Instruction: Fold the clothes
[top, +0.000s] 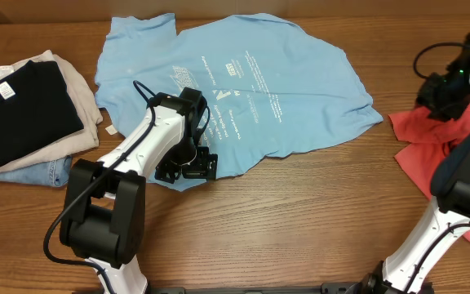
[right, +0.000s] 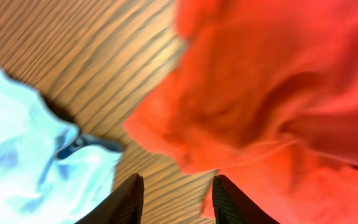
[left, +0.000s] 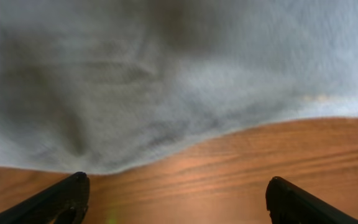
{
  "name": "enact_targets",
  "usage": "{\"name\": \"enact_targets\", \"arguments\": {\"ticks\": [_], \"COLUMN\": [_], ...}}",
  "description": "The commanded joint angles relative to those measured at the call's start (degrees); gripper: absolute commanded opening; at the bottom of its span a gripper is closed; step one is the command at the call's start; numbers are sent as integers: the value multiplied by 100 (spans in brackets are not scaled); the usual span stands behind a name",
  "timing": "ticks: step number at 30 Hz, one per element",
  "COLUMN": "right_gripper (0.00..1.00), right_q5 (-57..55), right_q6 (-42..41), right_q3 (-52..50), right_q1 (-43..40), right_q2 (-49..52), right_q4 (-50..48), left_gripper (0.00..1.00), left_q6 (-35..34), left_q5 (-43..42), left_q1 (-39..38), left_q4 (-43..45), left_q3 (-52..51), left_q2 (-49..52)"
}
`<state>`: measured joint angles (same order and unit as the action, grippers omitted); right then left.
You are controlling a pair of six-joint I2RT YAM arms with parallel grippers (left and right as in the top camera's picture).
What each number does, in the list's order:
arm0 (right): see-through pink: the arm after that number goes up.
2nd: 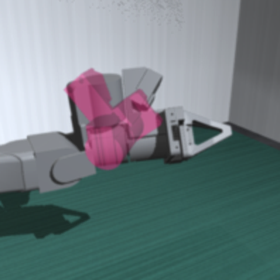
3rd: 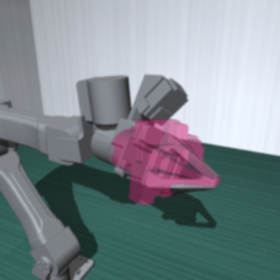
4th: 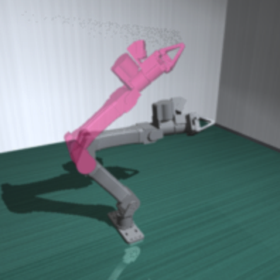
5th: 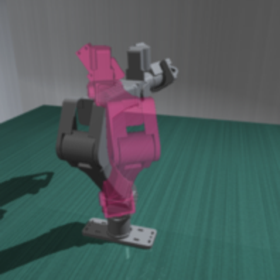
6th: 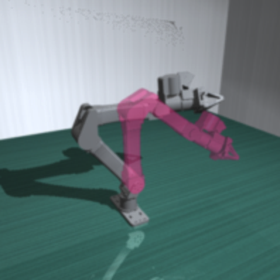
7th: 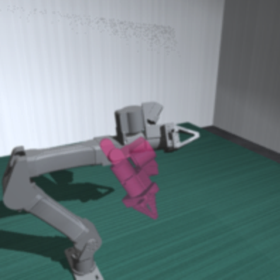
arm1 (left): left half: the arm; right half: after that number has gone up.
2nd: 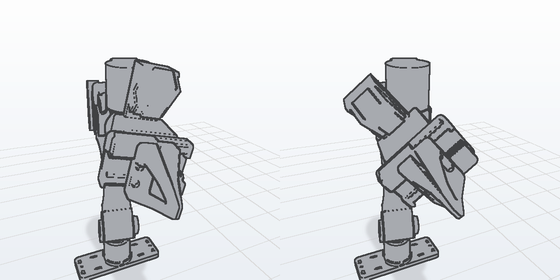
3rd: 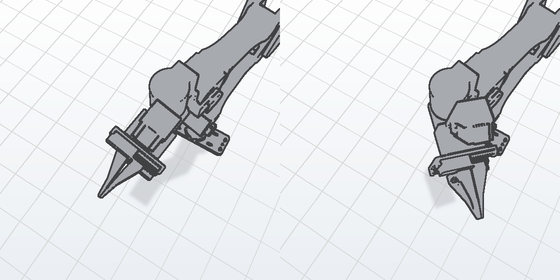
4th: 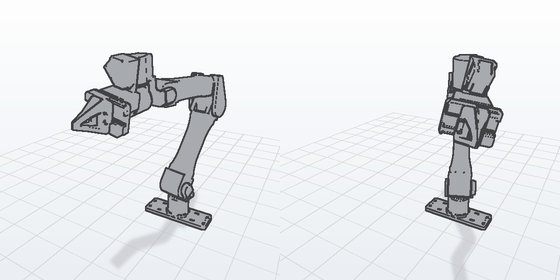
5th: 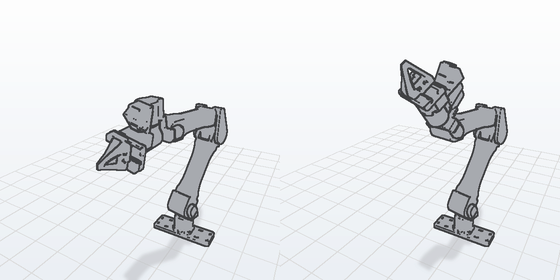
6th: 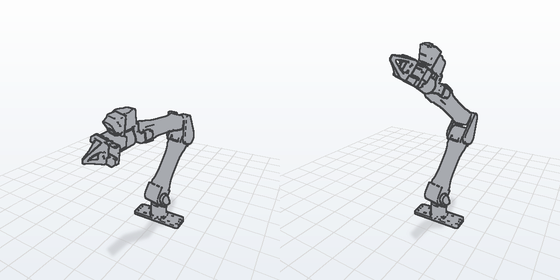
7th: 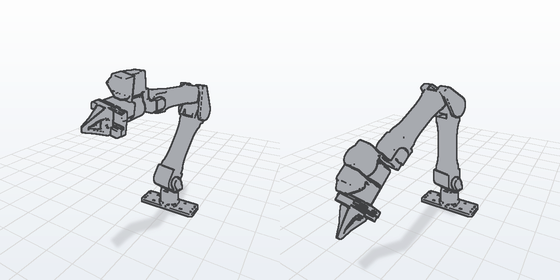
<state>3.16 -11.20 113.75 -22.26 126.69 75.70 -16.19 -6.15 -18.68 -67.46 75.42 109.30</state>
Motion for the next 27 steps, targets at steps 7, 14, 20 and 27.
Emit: {"name": "enact_targets", "arguments": {"ticks": [7,14,20,27], "right_gripper": [40,40,40,40], "right_q5": [103,103,103,103], "right_q6": [164,164,164,162], "right_q3": [107,107,107,107], "right_q1": [131,131,131,131], "right_q2": [-133,-133,-133,-133], "right_q4": [0,0,42,72], "left_gripper": [90,81,79,77], "left_q6": [-323,-1276,-1580,-1578], "left_q5": [170,238,214,542], "left_q1": [-15,-17,-20,0], "left_q4": [-201,-439,286,1152], "left_q3": [-275,-323,-887,-1088], "left_q2": [-129,-129,-129,-129]}}
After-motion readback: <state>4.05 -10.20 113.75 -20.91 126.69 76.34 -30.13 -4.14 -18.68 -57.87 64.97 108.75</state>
